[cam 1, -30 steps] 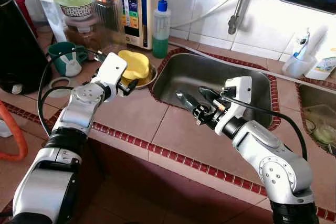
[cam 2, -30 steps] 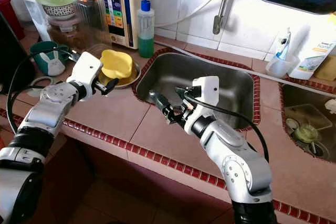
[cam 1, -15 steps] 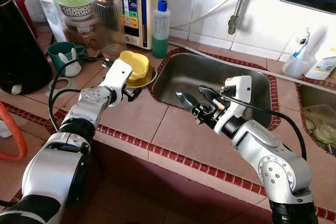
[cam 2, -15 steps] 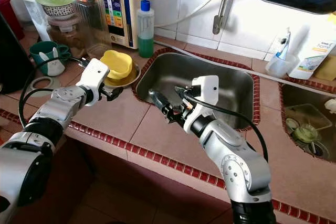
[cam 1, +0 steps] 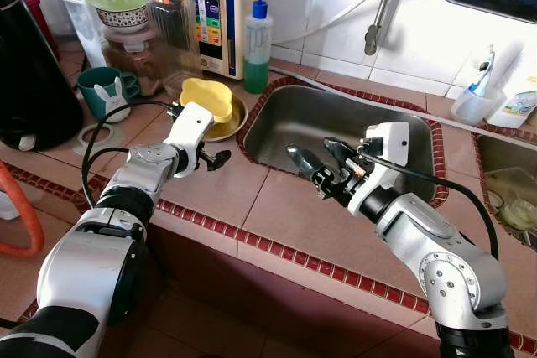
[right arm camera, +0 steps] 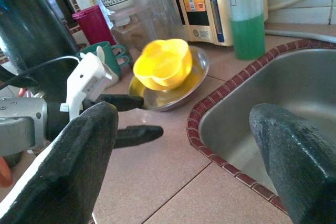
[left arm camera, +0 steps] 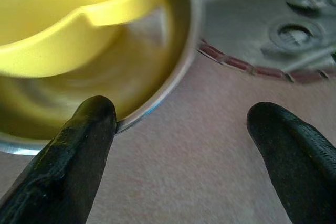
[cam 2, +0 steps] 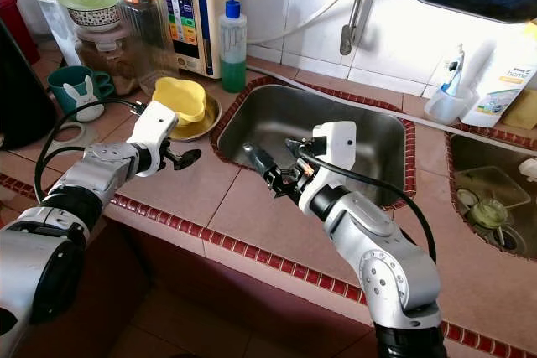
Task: Kitchen organization
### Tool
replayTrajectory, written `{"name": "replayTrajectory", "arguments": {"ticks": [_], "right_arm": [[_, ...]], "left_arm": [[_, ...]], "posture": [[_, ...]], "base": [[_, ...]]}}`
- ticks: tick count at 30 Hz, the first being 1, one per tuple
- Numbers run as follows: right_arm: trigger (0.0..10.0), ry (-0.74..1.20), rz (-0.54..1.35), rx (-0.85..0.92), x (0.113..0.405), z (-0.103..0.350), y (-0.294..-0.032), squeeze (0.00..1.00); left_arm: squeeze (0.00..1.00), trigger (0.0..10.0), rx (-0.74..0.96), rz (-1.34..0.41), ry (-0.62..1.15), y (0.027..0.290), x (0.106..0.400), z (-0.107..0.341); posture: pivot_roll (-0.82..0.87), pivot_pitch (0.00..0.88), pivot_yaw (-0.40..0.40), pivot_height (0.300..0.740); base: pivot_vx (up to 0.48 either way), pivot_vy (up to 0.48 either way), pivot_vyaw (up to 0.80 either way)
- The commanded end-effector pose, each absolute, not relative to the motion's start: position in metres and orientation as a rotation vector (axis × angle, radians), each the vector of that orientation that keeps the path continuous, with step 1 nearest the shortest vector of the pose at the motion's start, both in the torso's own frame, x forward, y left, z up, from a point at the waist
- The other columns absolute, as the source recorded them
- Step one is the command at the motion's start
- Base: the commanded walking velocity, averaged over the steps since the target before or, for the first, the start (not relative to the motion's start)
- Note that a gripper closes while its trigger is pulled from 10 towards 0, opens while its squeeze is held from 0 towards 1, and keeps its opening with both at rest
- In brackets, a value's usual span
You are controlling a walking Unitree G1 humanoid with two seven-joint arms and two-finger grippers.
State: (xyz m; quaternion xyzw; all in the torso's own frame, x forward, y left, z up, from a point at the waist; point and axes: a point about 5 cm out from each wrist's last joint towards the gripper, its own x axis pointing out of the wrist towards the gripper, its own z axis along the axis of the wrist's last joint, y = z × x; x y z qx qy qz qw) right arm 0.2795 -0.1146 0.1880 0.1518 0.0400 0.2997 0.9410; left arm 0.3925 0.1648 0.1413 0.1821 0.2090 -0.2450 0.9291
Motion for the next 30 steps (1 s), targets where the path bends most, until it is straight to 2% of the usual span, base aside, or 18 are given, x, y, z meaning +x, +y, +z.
{"name": "replayTrajectory", "arguments": {"ticks": [1,30], "right_arm": [[10.0,0.066,0.606,0.306,0.279,0.192,-0.117,0.0],[10.0,0.049,0.61,0.303,0.286,0.195,-0.117,0.0]], "left_arm": [[0.0,10.0,0.396,-0.523,0.486,0.172,0.389,0.135],[0.0,10.0,0.477,-0.624,0.482,0.202,0.386,0.16]], "posture": [[0.15,0.0,-0.029,0.74],[0.18,0.0,-0.025,0.74]], "base": [[0.0,0.0,0.0],[0.0,0.0,0.0]]}}
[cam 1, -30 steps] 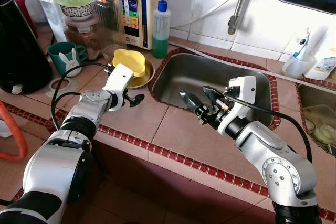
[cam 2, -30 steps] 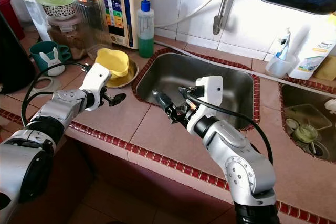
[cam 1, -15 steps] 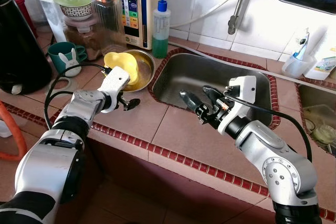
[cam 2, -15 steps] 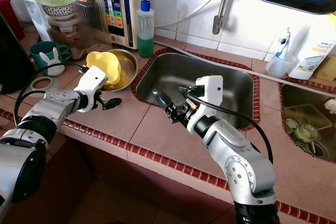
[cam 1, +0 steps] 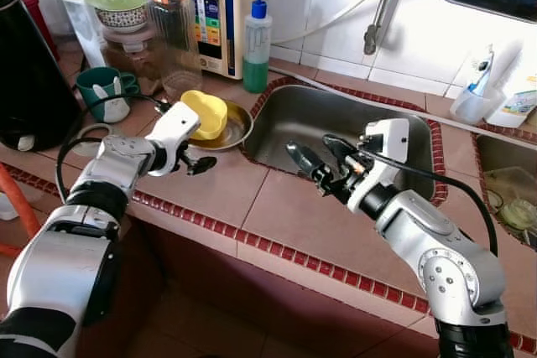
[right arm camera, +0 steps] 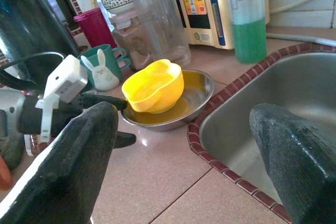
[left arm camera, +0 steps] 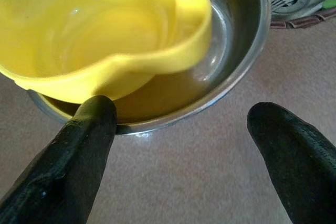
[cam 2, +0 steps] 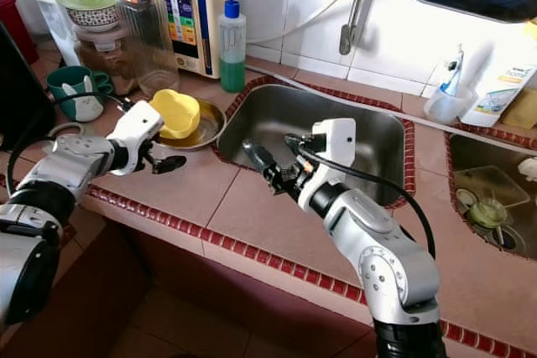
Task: Kitchen organization
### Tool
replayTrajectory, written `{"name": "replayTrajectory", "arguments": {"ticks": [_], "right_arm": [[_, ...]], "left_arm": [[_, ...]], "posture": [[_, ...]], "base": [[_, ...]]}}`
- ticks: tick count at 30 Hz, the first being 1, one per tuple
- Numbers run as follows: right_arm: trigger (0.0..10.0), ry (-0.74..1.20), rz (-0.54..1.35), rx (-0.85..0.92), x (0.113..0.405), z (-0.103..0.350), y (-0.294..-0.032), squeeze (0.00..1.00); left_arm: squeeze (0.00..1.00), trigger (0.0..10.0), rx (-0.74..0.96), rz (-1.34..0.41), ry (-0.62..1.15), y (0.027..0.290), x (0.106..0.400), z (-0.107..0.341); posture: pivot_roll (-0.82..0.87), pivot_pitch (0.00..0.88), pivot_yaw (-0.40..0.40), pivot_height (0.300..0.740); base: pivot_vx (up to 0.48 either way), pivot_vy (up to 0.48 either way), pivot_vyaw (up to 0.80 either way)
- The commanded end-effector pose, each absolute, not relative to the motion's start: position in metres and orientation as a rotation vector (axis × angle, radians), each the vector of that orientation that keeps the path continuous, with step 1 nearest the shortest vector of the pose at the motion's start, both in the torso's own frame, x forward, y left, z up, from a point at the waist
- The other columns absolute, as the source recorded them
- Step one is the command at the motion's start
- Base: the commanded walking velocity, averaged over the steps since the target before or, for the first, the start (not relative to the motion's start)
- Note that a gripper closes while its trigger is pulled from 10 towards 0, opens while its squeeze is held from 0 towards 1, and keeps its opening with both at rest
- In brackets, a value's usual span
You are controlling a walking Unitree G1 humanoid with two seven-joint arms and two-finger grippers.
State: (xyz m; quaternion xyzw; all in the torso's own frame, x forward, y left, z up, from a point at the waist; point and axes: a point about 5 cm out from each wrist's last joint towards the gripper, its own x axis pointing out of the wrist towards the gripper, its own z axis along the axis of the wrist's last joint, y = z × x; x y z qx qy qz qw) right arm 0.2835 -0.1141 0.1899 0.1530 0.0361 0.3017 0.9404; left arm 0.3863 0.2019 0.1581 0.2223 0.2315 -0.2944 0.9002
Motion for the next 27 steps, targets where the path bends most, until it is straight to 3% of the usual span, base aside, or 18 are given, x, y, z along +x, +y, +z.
{"name": "replayTrajectory", "arguments": {"ticks": [1,21,27], "right_arm": [[10.0,0.048,0.609,0.303,0.286,0.195,-0.117,0.0],[10.0,0.036,0.617,0.306,0.292,0.196,-0.116,0.0],[10.0,0.035,0.62,0.31,0.293,0.195,-0.114,0.0]], "left_arm": [[0.0,10.0,0.482,-0.639,0.485,0.202,0.385,0.161],[0.0,10.0,0.485,-0.74,0.5,0.215,0.358,0.166],[0.0,10.0,0.486,-0.689,0.443,0.213,0.358,0.173]], "posture": [[0.18,0.0,-0.024,0.74],[0.22,0.0,-0.027,0.74],[0.23,0.0,-0.029,0.74]], "base": [[0.0,0.0,0.0],[0.0,0.0,0.0],[0.0,0.0,0.0]]}}
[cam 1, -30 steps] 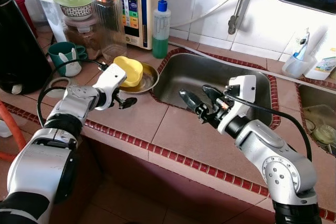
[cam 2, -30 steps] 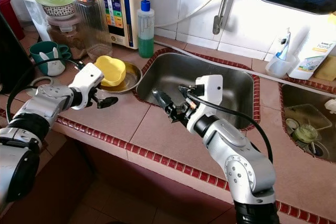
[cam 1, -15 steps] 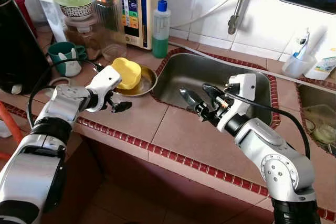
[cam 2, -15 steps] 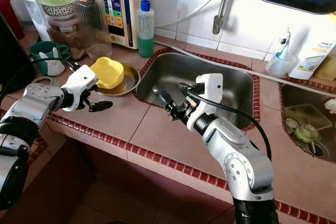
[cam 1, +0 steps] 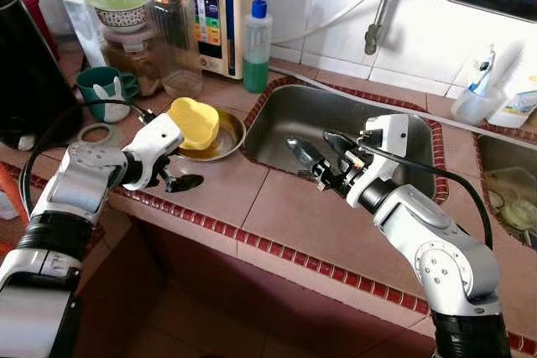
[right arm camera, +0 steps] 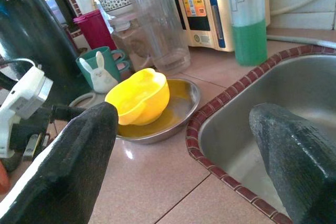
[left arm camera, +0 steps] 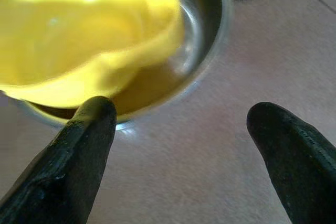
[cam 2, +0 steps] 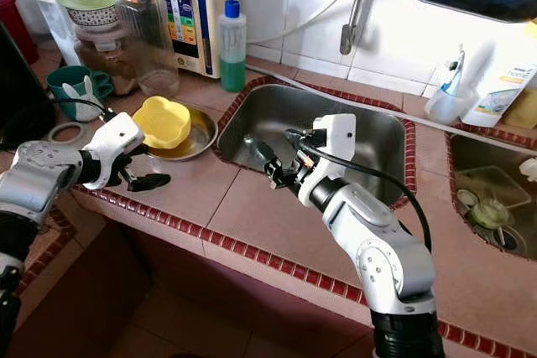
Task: Kitchen organization
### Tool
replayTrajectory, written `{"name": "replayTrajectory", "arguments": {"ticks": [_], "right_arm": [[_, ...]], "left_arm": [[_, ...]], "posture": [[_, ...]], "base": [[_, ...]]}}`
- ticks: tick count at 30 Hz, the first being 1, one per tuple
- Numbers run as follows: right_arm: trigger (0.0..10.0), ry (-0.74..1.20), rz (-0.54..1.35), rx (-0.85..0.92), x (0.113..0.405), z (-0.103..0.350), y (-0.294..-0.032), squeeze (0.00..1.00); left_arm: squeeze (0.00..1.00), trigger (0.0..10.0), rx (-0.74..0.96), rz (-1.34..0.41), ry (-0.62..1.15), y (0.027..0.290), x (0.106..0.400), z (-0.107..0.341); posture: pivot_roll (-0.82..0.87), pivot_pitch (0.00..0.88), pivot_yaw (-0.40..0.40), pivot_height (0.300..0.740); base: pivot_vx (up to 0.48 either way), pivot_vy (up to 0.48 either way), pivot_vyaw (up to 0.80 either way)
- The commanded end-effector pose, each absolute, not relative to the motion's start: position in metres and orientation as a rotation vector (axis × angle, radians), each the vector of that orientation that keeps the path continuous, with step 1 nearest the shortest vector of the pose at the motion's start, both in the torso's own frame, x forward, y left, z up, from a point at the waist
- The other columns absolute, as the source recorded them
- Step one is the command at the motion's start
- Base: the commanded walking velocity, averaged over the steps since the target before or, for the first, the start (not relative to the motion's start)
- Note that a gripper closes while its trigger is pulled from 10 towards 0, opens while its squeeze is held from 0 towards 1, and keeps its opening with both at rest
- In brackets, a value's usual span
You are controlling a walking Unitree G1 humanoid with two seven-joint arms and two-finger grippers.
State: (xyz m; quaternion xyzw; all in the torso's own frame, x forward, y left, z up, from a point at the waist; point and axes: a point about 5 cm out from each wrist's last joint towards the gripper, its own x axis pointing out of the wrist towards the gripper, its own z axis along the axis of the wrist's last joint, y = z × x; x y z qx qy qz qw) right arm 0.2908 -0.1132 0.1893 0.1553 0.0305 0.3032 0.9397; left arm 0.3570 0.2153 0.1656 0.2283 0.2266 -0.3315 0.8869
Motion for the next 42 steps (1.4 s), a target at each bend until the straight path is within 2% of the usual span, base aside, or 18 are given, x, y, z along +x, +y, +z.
{"name": "replayTrajectory", "arguments": {"ticks": [1,9,18,27,32,33,42], "right_arm": [[10.0,0.034,0.622,0.311,0.293,0.195,-0.114,0.0],[10.0,0.026,0.621,0.309,0.295,0.196,-0.114,0.0],[10.0,0.026,0.621,0.312,0.295,0.196,-0.113,0.0],[10.0,0.028,0.624,0.317,0.293,0.197,-0.112,0.0],[10.0,0.03,0.622,0.314,0.293,0.197,-0.112,0.0],[10.0,0.033,0.619,0.313,0.292,0.197,-0.113,0.0],[10.0,0.037,0.621,0.314,0.292,0.197,-0.111,0.0]], "left_arm": [[0.0,10.0,0.473,-0.666,0.42,0.212,0.361,0.175],[0.0,10.0,0.417,-0.566,0.272,0.196,0.368,0.196],[0.0,10.0,0.423,-0.459,0.148,0.191,0.379,0.211],[0.0,10.0,0.398,-0.355,0.171,0.197,0.383,0.191],[0.0,10.0,0.377,-0.38,0.18,0.184,0.386,0.183],[0.0,10.0,0.368,-0.41,0.162,0.171,0.389,0.185],[0.0,10.0,0.352,-0.451,0.113,0.152,0.394,0.193]], "posture": [[0.23,0.0,-0.03,0.74],[0.23,0.0,-0.034,0.74],[0.22,0.0,-0.036,0.74],[0.2,0.0,-0.044,0.74],[0.19,0.0,-0.047,0.74],[0.19,0.0,-0.049,0.74],[0.19,0.0,-0.05,0.74]], "base": [[0.0,0.0,0.0],[0.0,0.0,0.0],[0.0,0.0,0.0],[0.0,0.0,0.0],[0.0,0.0,0.0],[0.0,0.0,0.0],[0.0,0.0,0.0]]}}
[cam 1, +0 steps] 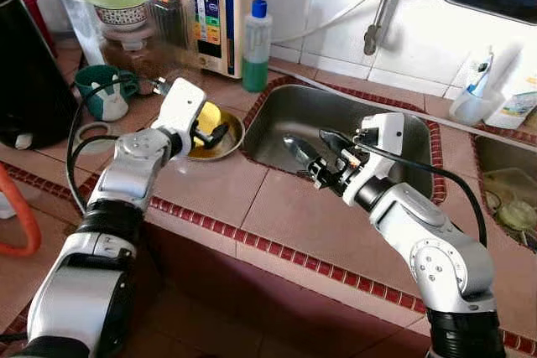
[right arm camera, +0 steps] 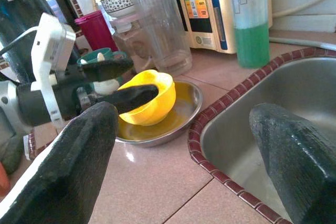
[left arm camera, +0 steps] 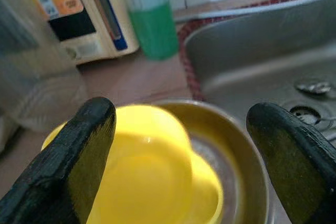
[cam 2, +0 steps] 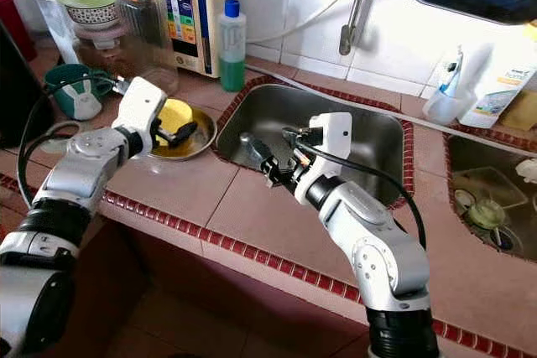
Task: Kitchen organization
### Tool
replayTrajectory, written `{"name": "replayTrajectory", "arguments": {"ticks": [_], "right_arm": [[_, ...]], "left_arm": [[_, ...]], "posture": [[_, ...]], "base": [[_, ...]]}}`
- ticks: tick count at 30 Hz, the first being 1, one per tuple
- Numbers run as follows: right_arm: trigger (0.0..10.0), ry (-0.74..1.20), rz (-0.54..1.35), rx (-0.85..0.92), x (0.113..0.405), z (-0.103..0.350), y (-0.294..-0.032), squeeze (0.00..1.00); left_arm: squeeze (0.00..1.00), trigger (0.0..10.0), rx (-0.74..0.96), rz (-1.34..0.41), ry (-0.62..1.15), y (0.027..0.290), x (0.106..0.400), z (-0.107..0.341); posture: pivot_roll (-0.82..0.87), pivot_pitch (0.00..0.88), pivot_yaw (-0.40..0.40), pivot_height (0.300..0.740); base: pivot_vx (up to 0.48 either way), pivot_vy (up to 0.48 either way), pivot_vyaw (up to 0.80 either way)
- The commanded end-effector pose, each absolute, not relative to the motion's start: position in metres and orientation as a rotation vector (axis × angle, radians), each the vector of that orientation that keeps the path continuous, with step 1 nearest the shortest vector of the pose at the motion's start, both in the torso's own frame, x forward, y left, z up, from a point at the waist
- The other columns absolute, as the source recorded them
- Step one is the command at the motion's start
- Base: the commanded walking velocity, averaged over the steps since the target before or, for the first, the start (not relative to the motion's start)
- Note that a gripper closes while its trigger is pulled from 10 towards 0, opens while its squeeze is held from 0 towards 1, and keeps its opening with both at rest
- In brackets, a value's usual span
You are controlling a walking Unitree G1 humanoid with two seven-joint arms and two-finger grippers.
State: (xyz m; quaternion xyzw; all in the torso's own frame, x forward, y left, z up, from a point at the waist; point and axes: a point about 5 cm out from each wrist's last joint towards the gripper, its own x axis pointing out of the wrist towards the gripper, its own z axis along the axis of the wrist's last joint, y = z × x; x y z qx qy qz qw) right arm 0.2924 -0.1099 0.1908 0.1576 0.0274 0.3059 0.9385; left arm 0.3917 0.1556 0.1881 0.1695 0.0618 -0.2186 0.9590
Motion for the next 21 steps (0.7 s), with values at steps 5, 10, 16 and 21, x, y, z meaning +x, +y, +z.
{"name": "replayTrajectory", "arguments": {"ticks": [5,10,16,21], "right_arm": [[10.0,0.036,0.619,0.316,0.292,0.197,-0.111,0.0],[10.0,0.038,0.616,0.315,0.291,0.197,-0.112,0.0],[10.0,0.036,0.613,0.318,0.291,0.198,-0.111,0.0],[10.0,0.038,0.61,0.318,0.29,0.197,-0.112,0.0]], "left_arm": [[0.0,10.0,0.398,-0.44,0.144,0.156,0.393,0.183],[0.0,10.0,0.416,-0.429,0.169,0.162,0.393,0.175],[0.0,7.4,0.426,-0.436,0.204,0.163,0.394,0.166],[0.0,0.0,0.41,-0.45,0.211,0.162,0.393,0.161]], "posture": [[0.18,0.0,-0.048,0.74],[0.18,0.0,-0.046,0.74],[0.18,0.0,-0.044,0.74],[0.17,0.0,-0.043,0.74]], "base": [[0.0,0.0,0.0],[0.0,0.0,0.0],[0.0,0.0,0.0],[0.0,0.0,0.0]]}}
